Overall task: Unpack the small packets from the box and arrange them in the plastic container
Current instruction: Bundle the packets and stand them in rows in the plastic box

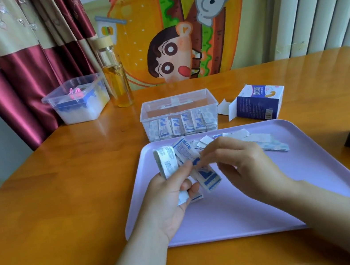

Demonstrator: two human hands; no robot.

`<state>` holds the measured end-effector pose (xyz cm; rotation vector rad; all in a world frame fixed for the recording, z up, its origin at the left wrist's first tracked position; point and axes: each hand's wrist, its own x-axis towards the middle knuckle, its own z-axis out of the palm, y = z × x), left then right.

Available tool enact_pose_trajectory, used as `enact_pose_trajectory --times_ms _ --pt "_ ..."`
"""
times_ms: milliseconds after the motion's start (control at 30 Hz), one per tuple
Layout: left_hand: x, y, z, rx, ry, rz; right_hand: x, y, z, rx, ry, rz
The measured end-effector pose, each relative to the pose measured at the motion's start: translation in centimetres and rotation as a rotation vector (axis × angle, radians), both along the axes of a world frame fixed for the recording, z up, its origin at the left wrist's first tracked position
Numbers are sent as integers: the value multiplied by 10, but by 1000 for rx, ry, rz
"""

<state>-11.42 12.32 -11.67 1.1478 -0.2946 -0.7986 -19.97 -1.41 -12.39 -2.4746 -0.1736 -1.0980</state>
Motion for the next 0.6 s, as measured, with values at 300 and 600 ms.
enact_pose_trajectory --times_ms 300,600 --pt "3 -3 2 29 -94 49 15 9 7 1169 445 116" --pt "12 2 -3 151 -292 51 17 11 0 1666 472 289"
